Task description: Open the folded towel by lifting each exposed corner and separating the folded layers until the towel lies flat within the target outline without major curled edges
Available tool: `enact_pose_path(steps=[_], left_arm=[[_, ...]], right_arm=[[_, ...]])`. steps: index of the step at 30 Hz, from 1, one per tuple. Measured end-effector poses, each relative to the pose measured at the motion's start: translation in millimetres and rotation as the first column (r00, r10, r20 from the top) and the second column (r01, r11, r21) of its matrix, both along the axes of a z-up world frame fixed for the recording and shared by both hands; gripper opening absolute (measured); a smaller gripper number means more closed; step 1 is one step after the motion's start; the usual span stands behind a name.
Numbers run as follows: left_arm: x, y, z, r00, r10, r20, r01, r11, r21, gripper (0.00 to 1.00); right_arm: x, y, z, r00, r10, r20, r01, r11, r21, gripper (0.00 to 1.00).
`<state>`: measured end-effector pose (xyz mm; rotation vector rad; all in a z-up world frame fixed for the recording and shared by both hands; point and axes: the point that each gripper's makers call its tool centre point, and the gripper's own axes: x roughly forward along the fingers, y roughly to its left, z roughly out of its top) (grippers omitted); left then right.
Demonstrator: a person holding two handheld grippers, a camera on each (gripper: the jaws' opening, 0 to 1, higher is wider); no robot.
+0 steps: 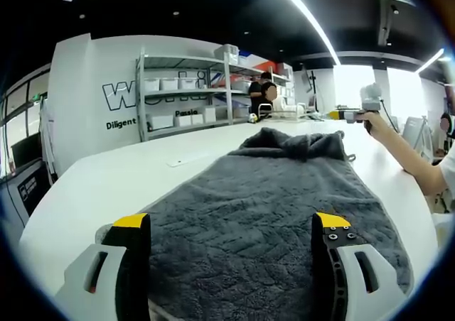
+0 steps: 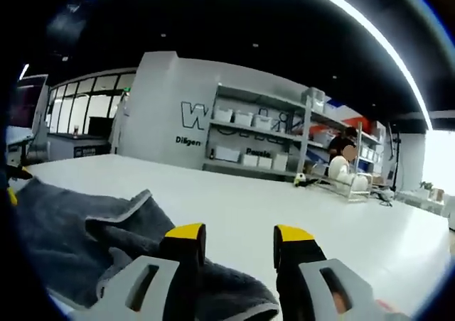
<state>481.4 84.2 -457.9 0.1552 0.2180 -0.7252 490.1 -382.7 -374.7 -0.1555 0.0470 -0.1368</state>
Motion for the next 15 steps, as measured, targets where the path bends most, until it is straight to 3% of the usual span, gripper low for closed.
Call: enact_pose_path(steps=[9, 15], left_arm=[[-0.4, -0.1, 0.2, 1.0, -0.001, 0.001, 0.001, 1.0, 0.0, 0.92], [-0.4, 0.2, 0.8, 1.0, 0.0, 0.002, 0.0, 1.0, -0.001, 0.92]], right_arm=[[8.0, 33.2, 15.6, 0.982, 0.166, 0.093, -0.171, 0.984, 0.043, 0.38], [11.0, 61.3, 22.1, 0.948, 0.288, 0.132, -0.298, 0.953, 0.062, 0.41]])
